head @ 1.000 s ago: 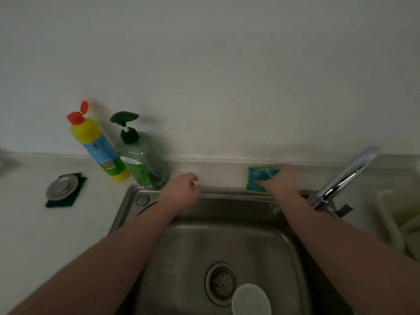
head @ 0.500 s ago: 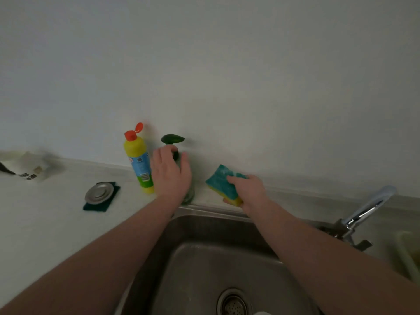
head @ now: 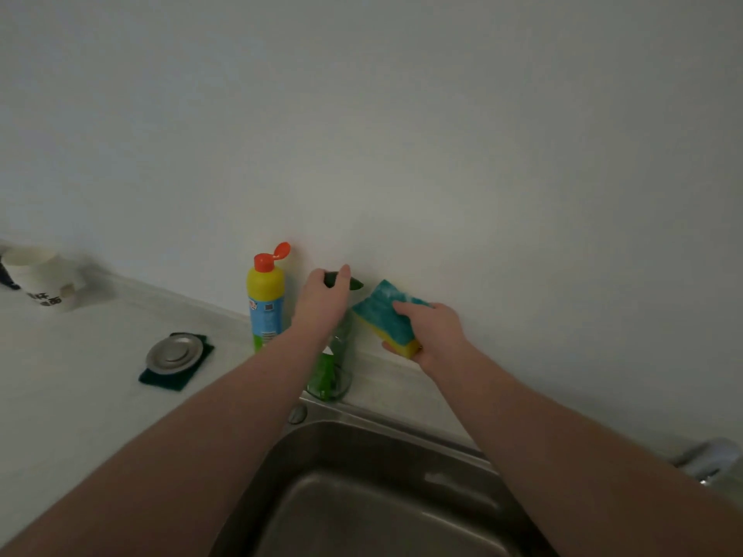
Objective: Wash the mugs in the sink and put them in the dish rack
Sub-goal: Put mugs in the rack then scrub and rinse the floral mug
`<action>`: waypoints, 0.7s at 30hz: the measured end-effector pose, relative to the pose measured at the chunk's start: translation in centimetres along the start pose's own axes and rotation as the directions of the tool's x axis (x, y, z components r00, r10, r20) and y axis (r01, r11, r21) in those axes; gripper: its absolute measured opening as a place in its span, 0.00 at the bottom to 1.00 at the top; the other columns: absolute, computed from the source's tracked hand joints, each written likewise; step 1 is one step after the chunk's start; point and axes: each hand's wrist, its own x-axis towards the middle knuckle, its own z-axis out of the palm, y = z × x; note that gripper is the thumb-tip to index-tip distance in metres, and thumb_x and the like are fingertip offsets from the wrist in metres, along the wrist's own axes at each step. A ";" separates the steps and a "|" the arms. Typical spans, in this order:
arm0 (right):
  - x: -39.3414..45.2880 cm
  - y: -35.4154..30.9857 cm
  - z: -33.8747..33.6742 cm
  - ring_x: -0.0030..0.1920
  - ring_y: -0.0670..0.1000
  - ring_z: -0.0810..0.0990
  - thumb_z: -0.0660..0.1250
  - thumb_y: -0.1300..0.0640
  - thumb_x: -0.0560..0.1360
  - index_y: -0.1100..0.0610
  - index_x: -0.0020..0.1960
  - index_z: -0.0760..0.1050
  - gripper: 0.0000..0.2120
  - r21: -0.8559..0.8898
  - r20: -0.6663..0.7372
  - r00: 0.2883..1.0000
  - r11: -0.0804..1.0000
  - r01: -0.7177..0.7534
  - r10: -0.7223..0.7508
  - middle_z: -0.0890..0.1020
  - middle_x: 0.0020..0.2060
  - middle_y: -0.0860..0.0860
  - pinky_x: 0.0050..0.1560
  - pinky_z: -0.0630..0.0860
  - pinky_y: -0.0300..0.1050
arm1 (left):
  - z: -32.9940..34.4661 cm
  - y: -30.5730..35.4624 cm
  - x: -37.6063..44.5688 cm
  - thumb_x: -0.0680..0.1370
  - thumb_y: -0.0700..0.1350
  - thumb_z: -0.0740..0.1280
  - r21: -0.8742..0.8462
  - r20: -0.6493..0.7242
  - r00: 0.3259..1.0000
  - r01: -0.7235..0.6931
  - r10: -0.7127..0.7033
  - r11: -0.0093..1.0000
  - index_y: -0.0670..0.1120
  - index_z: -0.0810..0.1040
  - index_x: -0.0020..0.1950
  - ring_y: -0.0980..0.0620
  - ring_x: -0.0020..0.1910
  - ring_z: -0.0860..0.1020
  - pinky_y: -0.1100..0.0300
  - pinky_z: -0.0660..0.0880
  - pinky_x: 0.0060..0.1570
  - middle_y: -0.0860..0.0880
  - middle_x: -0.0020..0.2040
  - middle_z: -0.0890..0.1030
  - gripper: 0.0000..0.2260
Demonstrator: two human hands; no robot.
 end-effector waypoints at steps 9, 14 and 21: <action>0.5 0.0 1.9 0.38 0.55 0.80 0.70 0.64 0.74 0.58 0.45 0.70 0.08 -0.005 0.013 1.000 1.000 0.003 -0.003 0.79 0.41 0.56 0.41 0.80 0.57 | 0.3 -1.0 0.6 0.77 0.61 0.62 -0.087 0.000 0.999 -0.043 0.043 0.995 0.52 0.71 0.44 0.45 0.52 0.78 0.44 0.74 0.59 0.51 0.44 0.78 0.13; 0.7 0.0 1.9 0.38 0.55 0.80 0.69 0.64 0.74 0.59 0.45 0.70 0.07 -0.002 0.013 1.000 1.000 0.010 -0.010 0.79 0.40 0.56 0.43 0.80 0.57 | 0.4 -1.0 0.4 0.74 0.64 0.59 -0.055 -0.005 0.999 -0.034 0.034 0.998 0.53 0.70 0.41 0.44 0.53 0.77 0.39 0.69 0.64 0.53 0.42 0.77 0.15; 0.9 0.1 1.5 0.39 0.55 0.80 0.70 0.64 0.74 0.58 0.44 0.70 0.09 -0.011 0.000 1.000 1.000 0.015 -0.015 0.78 0.40 0.55 0.43 0.80 0.57 | 0.4 -1.6 0.4 0.63 0.75 0.56 -0.111 0.035 0.999 0.002 0.002 0.994 0.57 0.71 0.44 0.47 0.58 0.76 0.43 0.67 0.67 0.52 0.50 0.80 0.24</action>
